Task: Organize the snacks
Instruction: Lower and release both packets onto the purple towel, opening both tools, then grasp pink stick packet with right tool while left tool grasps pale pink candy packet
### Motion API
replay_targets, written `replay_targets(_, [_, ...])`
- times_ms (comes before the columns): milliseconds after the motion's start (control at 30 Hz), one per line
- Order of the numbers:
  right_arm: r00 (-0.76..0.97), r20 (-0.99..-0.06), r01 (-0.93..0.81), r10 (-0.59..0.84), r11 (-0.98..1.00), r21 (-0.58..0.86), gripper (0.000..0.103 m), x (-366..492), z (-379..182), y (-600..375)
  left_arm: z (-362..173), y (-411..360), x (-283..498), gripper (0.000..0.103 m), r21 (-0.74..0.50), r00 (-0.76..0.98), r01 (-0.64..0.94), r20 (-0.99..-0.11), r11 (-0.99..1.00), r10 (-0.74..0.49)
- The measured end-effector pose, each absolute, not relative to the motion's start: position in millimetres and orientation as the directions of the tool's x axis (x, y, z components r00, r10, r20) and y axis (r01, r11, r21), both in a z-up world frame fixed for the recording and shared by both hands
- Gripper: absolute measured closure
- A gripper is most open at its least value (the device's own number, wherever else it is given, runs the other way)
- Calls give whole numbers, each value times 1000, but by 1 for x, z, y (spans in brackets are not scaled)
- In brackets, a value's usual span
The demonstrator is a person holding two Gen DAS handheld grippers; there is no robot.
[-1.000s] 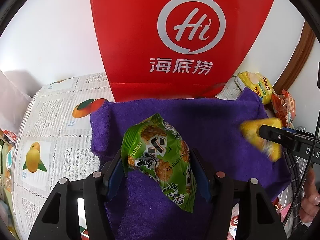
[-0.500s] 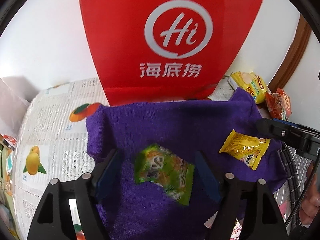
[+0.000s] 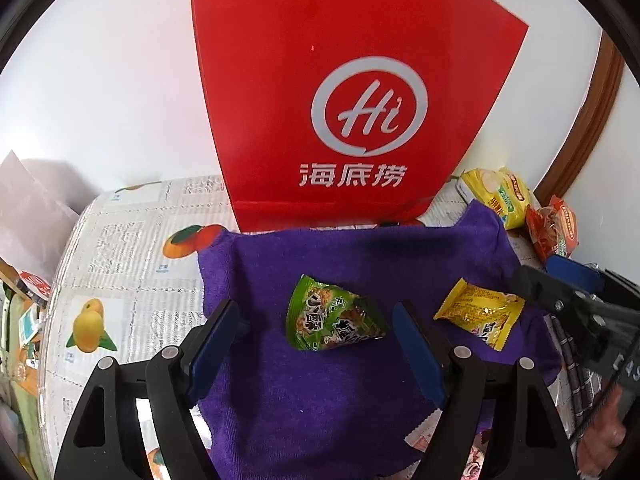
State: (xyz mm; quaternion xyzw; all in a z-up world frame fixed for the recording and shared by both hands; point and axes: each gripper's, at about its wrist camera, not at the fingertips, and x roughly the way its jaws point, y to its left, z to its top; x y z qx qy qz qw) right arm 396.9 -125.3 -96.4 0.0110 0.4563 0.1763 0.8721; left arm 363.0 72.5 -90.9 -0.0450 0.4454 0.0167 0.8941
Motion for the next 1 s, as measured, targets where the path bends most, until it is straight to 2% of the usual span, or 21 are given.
replay_targets(133, [527, -772, -316, 356, 925, 212, 34, 377, -83, -130, -83, 71, 358, 25, -82, 615, -62, -788, 995, -27])
replay_targets(300, [590, -743, -322, 316, 936, 143, 34, 348, -70, -136, -66, 64, 346, 25, -81, 648, -37, -761, 996, -38])
replay_targets(600, [536, -745, -267, 398, 917, 297, 34, 307, -81, -163, -42, 74, 319, 25, -104, 669, -69, -743, 992, -32])
replay_targets(767, [518, -780, -223, 351, 936, 273, 34, 283, -86, -171, -35, 86, 291, 25, -110, 690, -91, -724, 990, -17])
replay_targets(900, [467, -772, -249, 432, 902, 354, 34, 264, -89, -170, -41, 103, 269, 25, -86, 670, -131, -742, 988, 24])
replay_targets(1000, [500, -776, -290, 384, 919, 268, 34, 244, -90, -154, -49, 115, 254, 25, -84, 648, -152, -761, 985, 35])
